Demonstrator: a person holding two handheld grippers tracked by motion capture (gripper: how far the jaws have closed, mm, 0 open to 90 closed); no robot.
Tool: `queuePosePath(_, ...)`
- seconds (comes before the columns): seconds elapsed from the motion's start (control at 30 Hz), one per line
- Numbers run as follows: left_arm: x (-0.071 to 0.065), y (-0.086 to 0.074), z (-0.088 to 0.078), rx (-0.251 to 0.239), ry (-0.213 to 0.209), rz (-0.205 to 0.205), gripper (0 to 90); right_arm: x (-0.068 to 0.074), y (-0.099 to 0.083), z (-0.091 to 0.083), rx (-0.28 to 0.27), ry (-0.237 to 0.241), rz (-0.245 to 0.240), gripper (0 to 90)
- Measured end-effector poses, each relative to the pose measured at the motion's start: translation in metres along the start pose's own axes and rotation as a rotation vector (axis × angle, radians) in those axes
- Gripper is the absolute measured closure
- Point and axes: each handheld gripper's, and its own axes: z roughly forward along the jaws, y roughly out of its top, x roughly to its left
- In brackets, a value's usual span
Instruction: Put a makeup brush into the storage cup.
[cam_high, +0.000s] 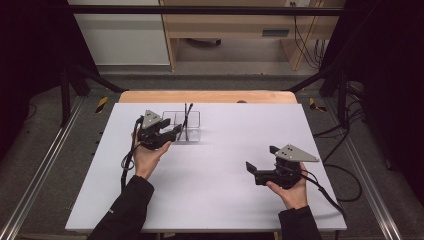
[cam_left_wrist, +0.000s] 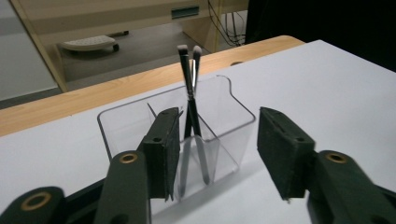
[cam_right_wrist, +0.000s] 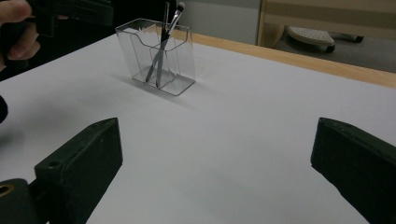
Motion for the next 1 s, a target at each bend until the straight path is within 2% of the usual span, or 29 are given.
queuePosePath(0.27,-0.007,-0.01,-0.03,-0.01,-0.064,0.027,32.2,0.0,0.002,-0.003,-0.02,-0.006,0.002,2.7)
queuePosePath(0.47,-0.013,-0.022,-0.048,-0.016,-0.071,0.047,24.5,-0.001,0.002,-0.005,-0.026,-0.008,0.006,2.7)
queuePosePath(0.77,-0.016,-0.04,-0.065,0.008,-0.072,0.074,14.7,-0.001,0.002,-0.006,-0.024,-0.015,0.001,2.6)
queuePosePath(1.0,-0.008,-0.053,-0.081,-0.007,-0.062,0.041,10.9,-0.003,0.001,-0.008,-0.022,-0.019,0.005,2.6)
